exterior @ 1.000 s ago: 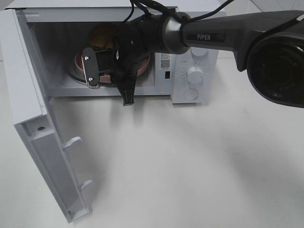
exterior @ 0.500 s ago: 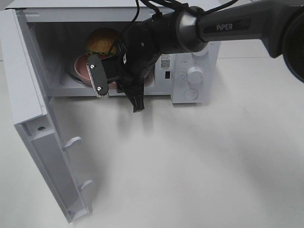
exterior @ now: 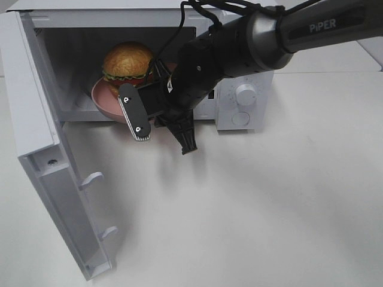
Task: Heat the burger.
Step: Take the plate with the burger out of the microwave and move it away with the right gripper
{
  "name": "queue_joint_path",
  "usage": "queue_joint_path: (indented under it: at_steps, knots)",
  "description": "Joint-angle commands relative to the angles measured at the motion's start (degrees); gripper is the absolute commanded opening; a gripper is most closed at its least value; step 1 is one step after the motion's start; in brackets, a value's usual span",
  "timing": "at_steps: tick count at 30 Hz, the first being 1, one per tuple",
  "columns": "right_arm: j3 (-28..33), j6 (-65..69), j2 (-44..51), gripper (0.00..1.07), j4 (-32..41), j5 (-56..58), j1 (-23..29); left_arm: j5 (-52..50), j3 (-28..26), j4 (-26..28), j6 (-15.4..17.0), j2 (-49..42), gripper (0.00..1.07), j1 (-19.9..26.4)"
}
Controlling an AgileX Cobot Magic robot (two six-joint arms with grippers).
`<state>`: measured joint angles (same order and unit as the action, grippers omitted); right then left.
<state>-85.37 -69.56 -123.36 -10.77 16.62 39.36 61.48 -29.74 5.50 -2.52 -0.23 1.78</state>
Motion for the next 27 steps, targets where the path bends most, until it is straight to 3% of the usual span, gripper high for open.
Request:
queue_joint_path:
  at_steps: [1, 19, 27]
  knots:
    - [3.55, -0.23, 3.44, 0.00, -0.74, -3.44, -0.23, -0.29, 0.17, 0.06, -0.06, -1.03, 1.00, 0.06]
    - [22.52, -0.29, 15.70, 0.00, -0.40, -16.62, 0.97, -0.29, 0.17, 0.06, -0.06, -1.03, 1.00, 0.06]
    - [28.02, -0.29, 19.60, 0.00, -0.40, -19.82, 0.97, -0.29, 0.17, 0.06, -0.06, -1.03, 1.00, 0.06]
